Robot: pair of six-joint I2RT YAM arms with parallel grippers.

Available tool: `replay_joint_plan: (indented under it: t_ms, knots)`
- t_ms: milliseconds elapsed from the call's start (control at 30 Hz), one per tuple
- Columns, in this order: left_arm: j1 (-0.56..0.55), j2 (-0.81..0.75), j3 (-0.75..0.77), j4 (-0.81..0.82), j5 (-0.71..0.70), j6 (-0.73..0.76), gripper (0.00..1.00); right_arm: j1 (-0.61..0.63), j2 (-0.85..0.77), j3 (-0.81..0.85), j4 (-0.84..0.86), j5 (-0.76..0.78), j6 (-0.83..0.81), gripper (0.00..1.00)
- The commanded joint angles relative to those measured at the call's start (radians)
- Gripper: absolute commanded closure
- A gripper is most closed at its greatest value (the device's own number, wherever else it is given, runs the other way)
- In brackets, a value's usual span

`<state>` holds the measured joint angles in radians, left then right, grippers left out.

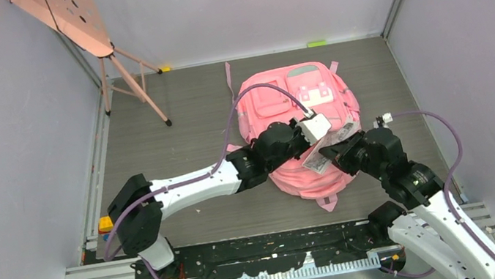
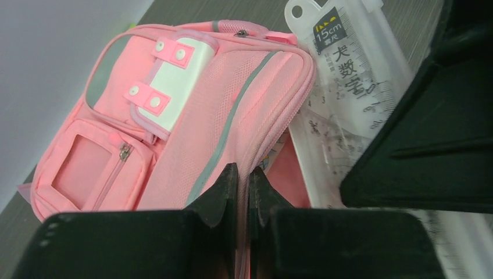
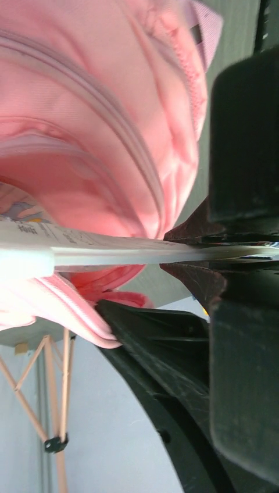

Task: Pack the student bag
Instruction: Place the stationery in the student bag.

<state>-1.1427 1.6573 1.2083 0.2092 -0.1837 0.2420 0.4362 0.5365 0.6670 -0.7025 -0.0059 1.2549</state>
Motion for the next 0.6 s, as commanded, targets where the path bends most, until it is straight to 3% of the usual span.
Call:
replay_joint_plan:
  t_ms: [0, 333, 567]
  knots:
    - [-0.008, -0.100, 0.093, 0.029, 0.065, -0.112, 1.00, -0.003, -0.008, -0.076, 0.338, 0.090, 0.068, 1.00]
    - [-0.003, -0.070, 0.208, -0.102, 0.044, -0.235, 1.00, -0.002, 0.029, -0.237, 0.811, 0.273, 0.113, 1.00]
    - [0.019, -0.058, 0.245, -0.133, 0.064, -0.317, 1.00, -0.002, 0.172, -0.282, 1.129, 0.329, 0.053, 1.00]
